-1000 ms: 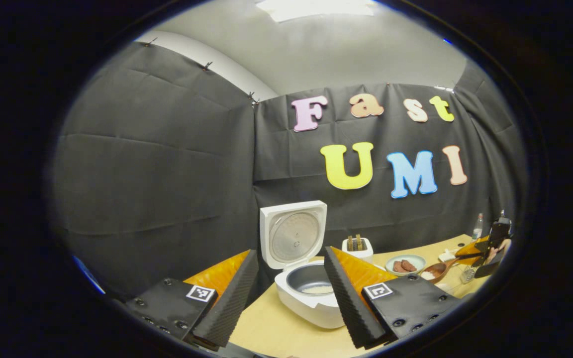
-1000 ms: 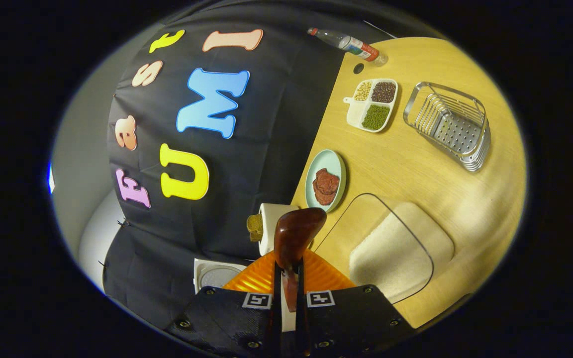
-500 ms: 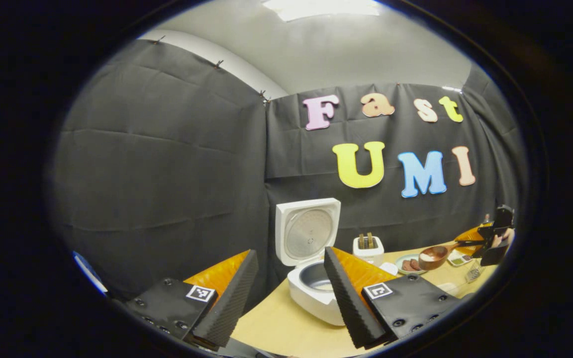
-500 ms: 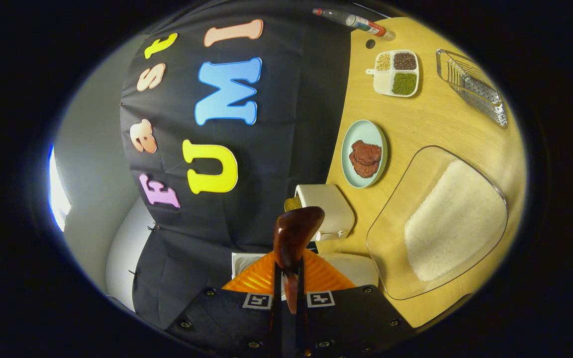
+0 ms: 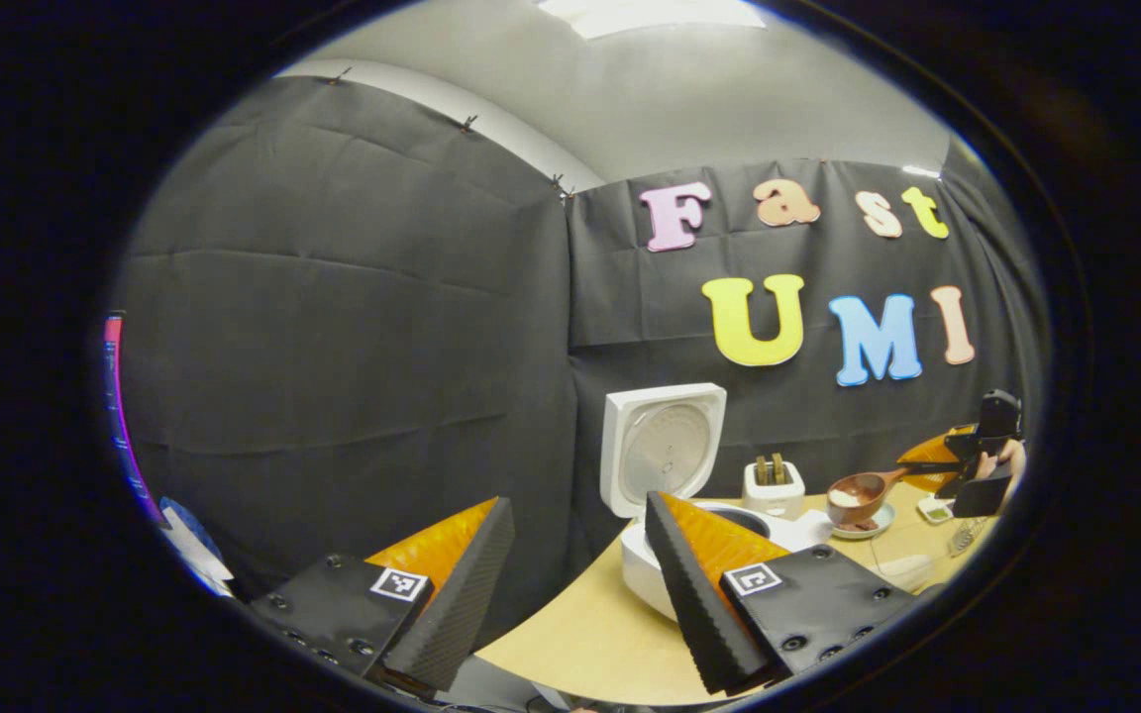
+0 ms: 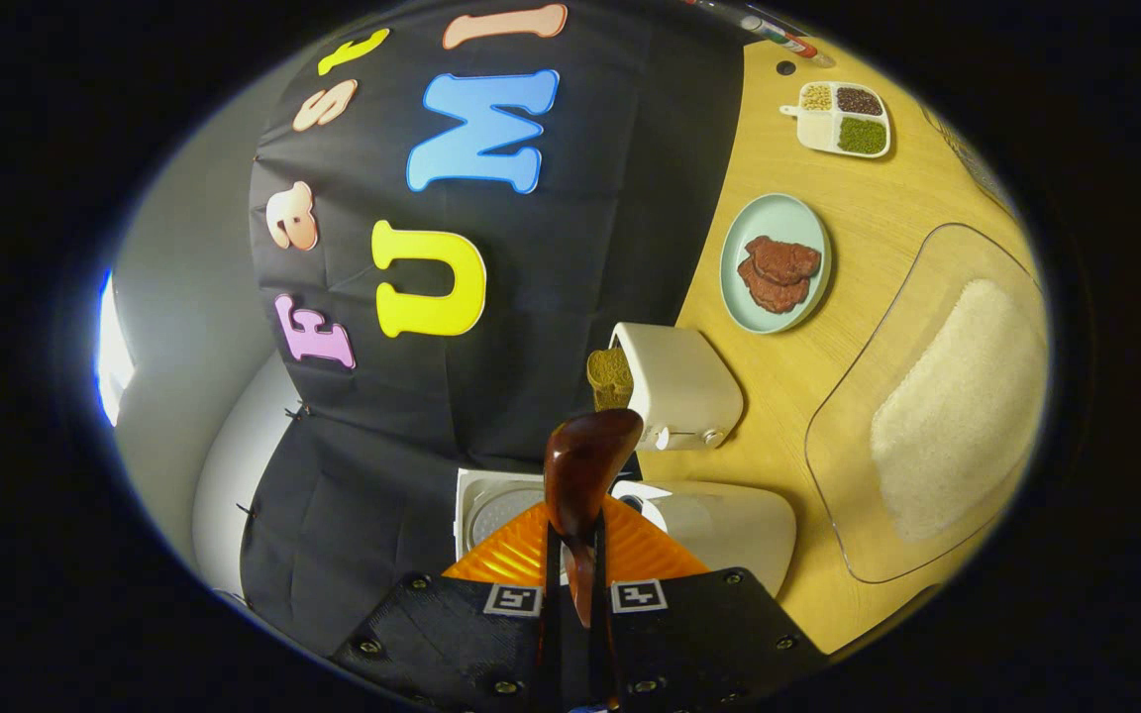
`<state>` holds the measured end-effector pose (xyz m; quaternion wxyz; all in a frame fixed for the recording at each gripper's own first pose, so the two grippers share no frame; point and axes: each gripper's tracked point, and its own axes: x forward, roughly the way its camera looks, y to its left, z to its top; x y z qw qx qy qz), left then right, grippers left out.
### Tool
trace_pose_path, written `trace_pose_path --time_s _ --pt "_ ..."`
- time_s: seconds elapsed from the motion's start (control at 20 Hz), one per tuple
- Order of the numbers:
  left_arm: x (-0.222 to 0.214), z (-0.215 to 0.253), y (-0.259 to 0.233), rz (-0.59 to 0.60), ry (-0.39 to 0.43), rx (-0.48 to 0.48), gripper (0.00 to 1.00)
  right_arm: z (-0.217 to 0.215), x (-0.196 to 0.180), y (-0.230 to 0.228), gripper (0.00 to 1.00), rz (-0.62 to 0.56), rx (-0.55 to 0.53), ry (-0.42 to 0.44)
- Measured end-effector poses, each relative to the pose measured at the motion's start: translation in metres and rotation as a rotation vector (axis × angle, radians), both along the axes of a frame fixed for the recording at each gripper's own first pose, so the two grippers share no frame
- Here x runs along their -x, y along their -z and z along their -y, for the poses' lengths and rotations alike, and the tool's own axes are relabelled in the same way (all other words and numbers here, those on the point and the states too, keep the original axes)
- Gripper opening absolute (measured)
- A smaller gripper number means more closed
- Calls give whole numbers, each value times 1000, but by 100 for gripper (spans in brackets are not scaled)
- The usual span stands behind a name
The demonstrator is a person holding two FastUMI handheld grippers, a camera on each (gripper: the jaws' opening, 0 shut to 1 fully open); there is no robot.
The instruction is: Close the left gripper, press the button to open the rice cooker; take a wooden spoon from the chopstick holder with the right hand, scoop a spoonful of rice and pour it into the rice cooker, then put the wooden spoon back into the chopstick holder.
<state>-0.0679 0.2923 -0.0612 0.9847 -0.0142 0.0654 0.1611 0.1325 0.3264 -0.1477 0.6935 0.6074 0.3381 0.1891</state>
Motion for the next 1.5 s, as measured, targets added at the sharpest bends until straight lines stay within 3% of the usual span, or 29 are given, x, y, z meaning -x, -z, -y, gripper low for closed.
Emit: trace_pose_path --time_s 0.15,0.3,0.35,0.4,0.45,0.5,0.8,0.85,0.9,0.95,1.15,1.4,1.5 --pt "11 -15 5 -13 -38 1 89 -28 -6 -3 11 18 17 -33" --pt "27 -31 12 -28 -82 8 93 -55 -11 -3 11 32 41 -66" --pt "32 -37 14 -32 -97 13 89 -65 -13 -3 11 37 53 -78" --pt "35 -42 17 -37 -111 17 93 -74 -14 -1 11 45 67 -92" --pt "39 -47 19 -42 -126 20 89 -85 -15 0 11 55 87 -107" --pt "44 -52 21 -46 -140 22 93 -95 -16 3 11 64 106 -122" --pt "66 -79 33 -75 -208 34 89 -149 -28 17 11 110 217 -183" --pt "68 -83 38 -83 -218 34 96 -156 -32 19 11 119 240 -188" --pt "70 -86 39 -86 -225 34 96 -162 -35 23 11 129 266 -194" --pt "72 -88 40 -88 -231 34 90 -167 -37 27 11 138 298 -204" --pt "73 -92 43 -99 -259 34 93 -176 -44 40 11 228 499 -254" --pt "79 -98 52 -114 -290 38 90 -188 -44 36 11 418 728 -328" --pt "81 -99 53 -116 -298 39 93 -195 -41 30 11 507 801 -367"
